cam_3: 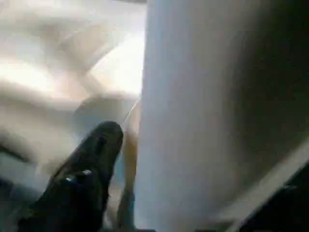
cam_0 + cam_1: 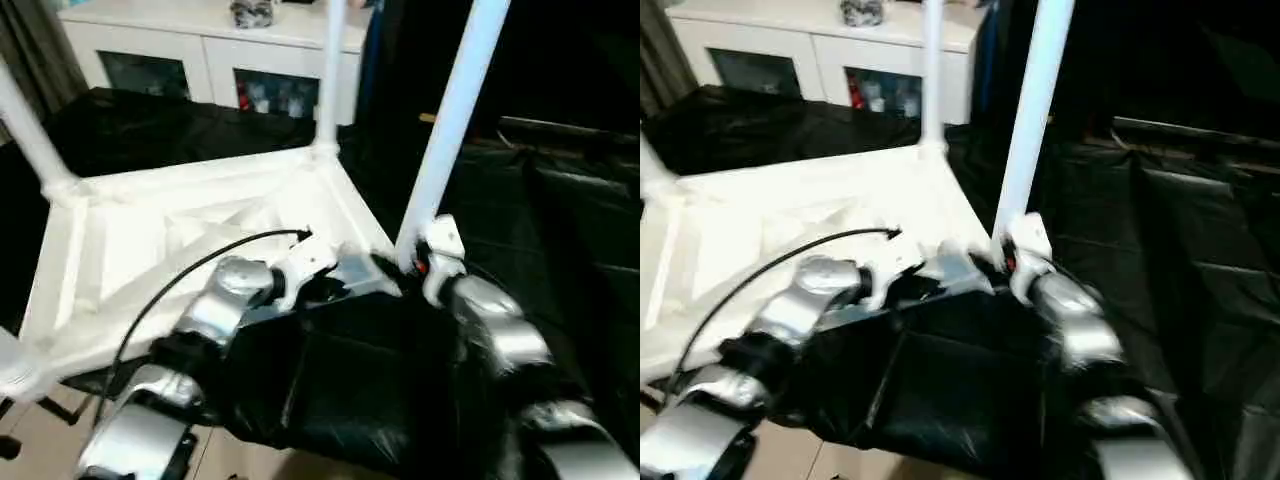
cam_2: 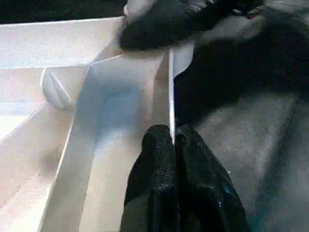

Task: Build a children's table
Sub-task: Rotate leg to tighten

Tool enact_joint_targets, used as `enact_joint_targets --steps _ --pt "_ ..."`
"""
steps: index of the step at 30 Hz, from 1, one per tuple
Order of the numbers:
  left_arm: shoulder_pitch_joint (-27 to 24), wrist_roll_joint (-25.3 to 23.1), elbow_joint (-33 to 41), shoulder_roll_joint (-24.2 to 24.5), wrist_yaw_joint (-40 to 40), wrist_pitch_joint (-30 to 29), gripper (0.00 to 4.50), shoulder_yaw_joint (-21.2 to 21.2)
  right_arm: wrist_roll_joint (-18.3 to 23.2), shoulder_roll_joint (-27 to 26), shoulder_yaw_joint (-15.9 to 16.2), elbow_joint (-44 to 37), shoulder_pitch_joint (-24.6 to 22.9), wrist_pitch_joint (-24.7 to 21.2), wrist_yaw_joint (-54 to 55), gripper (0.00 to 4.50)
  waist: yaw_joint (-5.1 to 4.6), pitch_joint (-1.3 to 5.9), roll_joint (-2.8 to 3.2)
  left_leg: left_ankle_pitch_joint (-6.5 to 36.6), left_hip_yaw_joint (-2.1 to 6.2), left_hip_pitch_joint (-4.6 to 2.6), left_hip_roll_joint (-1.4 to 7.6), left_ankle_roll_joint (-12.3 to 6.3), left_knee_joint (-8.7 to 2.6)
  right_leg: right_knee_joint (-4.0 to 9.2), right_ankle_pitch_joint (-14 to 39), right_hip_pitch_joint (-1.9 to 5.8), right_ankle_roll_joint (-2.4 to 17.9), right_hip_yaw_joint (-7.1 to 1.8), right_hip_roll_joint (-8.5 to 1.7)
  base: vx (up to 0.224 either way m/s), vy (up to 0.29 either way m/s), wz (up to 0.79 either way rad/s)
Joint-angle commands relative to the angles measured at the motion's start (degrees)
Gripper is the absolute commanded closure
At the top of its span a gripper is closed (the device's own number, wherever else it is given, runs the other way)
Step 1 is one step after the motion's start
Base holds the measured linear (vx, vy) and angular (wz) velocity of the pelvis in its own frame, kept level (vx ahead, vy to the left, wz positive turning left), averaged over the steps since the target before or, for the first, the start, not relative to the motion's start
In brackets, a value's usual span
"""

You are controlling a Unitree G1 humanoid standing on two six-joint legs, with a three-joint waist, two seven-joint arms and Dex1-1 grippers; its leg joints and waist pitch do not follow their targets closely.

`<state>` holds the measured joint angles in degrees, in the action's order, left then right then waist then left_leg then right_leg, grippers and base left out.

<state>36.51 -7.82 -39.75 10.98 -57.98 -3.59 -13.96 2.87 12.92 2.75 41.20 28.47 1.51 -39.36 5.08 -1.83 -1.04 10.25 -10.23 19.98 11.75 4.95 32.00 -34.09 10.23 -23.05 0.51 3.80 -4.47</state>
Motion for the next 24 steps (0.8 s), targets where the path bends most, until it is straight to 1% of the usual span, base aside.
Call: enact_joint_targets --steps 1,2,3,4,5,6,7,8,9,11,12,14,16,17,19,21,24 --pt "-0.11 3.69 1.54 -1.44 -2.92 3.37 4.50 -0.79 -1.24 -0.19 4.51 0.77 -1.88 -0.88 -5.77 0.84 0.11 2.58 -0.84 12.29 0.01 0.33 1.33 -4.33 -3.26 4.48 15.05 2.73 10.01 -2.50 -3.68 0.000 0.000 0.00" --pt "-0.09 3.78 1.46 -1.08 -3.46 3.59 4.50 -0.76 -1.36 0.77 4.93 0.31 -2.27 -0.44 -7.34 0.84 0.09 2.55 -0.87 12.24 0.07 0.33 1.38 -4.26 -3.29 4.45 15.17 2.71 10.05 -2.48 -3.68 0.000 0.000 0.00" --pt "0.02 4.14 1.22 0.20 -5.61 4.32 4.50 -0.66 -1.78 3.84 6.16 -1.08 -3.46 0.55 -12.48 0.84 0.19 2.47 -0.88 12.72 0.10 0.22 1.43 -4.07 -3.31 4.62 16.10 2.81 9.99 -2.40 -3.61 0.000 0.000 0.00" --pt "0.02 4.15 1.22 0.22 -5.64 4.33 4.50 -0.66 -1.78 3.87 6.17 -1.09 -3.47 0.56 -12.53 0.84 0.26 2.53 -0.87 12.80 0.05 0.21 1.40 -4.23 -3.23 4.54 15.99 2.77 9.98 -2.42 -3.63 0.000 0.000 0.00" --pt "0.05 4.30 1.21 0.68 -6.56 4.48 4.50 -0.65 -2.06 4.85 6.51 -1.41 -3.79 1.07 -14.00 0.84 0.23 2.44 -0.81 13.11 0.02 0.22 1.46 -4.41 -3.29 4.55 15.96 2.65 10.19 -2.45 -3.58 0.000 0.000 0.00" --pt "0.03 4.40 1.38 1.19 -7.47 4.39 4.50 -0.62 -2.22 5.86 6.81 -1.91 -4.13 1.43 -15.50 0.84 0.27 2.47 -0.83 13.14 0.06 0.26 1.50 -4.31 -3.29 4.54 16.18 2.71 10.29 -2.41 -3.65 0.000 0.000 0.00" --pt "-0.02 4.61 1.55 1.72 -8.54 4.55 4.50 -0.60 -2.41 6.78 7.04 -2.33 -4.38 2.15 -16.63 0.84 0.23 2.44 -0.72 13.25 0.07 0.24 1.52 -4.26 -3.30 4.55 16.30 2.66 10.33 -2.43 -3.63 0.000 0.000 0.00" --pt "-0.02 4.61 1.55 1.72 -8.54 4.55 4.50 -0.60 -2.41 6.78 7.04 -2.33 -4.38 2.15 -16.63 0.84 0.27 2.46 -0.80 13.27 0.07 0.23 1.53 -4.15 -3.27 4.53 16.27 2.68 10.42 -2.42 -3.63 0.000 0.000 0.00" --pt "-0.25 5.09 2.09 3.21 -11.22 4.67 4.50 -0.57 -1.34 8.30 7.03 -3.51 -4.66 2.44 -19.12 0.84 0.34 2.47 -0.74 13.28 0.09 0.22 1.54 -4.11 -3.30 4.49 16.17 2.73 10.50 -2.39 -3.60 0.000 0.000 0.00" --pt "-0.32 5.35 2.22 3.78 -12.33 4.69 4.50 -0.52 -0.55 8.59 6.74 -4.07 -4.72 2.01 -20.36 0.84 0.40 2.45 -0.72 13.42 0.04 0.20 1.58 -4.09 -3.29 4.47 16.13 2.69 10.75 -2.39 -3.57 0.000 0.000 0.00" --pt "-0.53 5.75 2.65 4.54 -13.94 4.43 4.50 -0.53 0.25 8.80 6.61 -4.97 -4.96 1.82 -22.20 0.84 0.47 2.52 -0.70 13.40 0.01 0.14 1.67 -4.11 -3.24 4.34 15.20 2.70 11.15 -2.40 -3.59 0.000 0.000 0.00" --pt "-0.78 6.21 3.04 5.42 -15.63 4.29 4.50 -0.60 1.28 9.13 6.75 -6.26 -5.44 1.72 -24.18 1.18 0.52 2.52 -0.70 12.81 0.02 0.26 1.72 -4.26 -3.24 4.15 13.98 2.80 11.53 -2.33 -3.50 0.000 0.000 0.00" --pt "-0.93 6.61 3.16 6.12 -16.82 4.26 4.50 -0.72 2.19 9.35 6.87 -7.29 -5.86 1.43 -25.72 1.18 0.51 2.54 -0.65 12.47 -0.01 0.23 1.75 -4.34 -3.21 3.99 12.90 2.80 12.04 -2.29 -3.45 0.000 0.000 0.00" --pt "-1.08 6.72 3.16 6.75 -17.69 4.42 4.50 -0.79 2.88 9.41 6.92 -8.13 -6.23 1.18 -26.76 1.34 0.48 2.53 -0.81 12.53 -0.05 0.22 1.75 -4.42 -3.18 3.95 12.48 2.79 12.31 -2.29 -3.43 0.000 0.000 0.00" --pt "-1.22 6.81 3.03 7.33 -18.56 4.55 4.50 -0.72 3.46 9.52 7.07 -9.02 -6.65 0.99 -27.77 1.58 0.60 2.51 -0.70 12.49 -0.04 0.22 1.80 -4.33 -3.18 3.93 12.46 2.80 12.44 -2.32 -3.52 0.000 0.000 0.00" --pt "-1.27 6.86 2.74 7.90 -19.44 4.63 4.50 -0.69 3.85 9.65 7.37 -9.89 -7.08 0.90 -28.85 1.60 0.66 2.53 -0.74 12.38 -0.03 0.22 1.76 -4.23 -3.19 3.87 12.41 2.83 12.42 -2.30 -3.50 0.000 0.000 0.00" --pt "-1.45 6.94 2.91 8.52 -20.39 4.46 4.50 -0.91 3.90 9.72 7.82 -10.86 -7.57 0.90 -29.74 1.79 0.77 2.45 -0.69 12.81 -0.02 0.12 1.81 -3.83 -3.26 3.96 13.19 2.75 12.22 -2.33 -3.55 0.000 0.000 0.00"
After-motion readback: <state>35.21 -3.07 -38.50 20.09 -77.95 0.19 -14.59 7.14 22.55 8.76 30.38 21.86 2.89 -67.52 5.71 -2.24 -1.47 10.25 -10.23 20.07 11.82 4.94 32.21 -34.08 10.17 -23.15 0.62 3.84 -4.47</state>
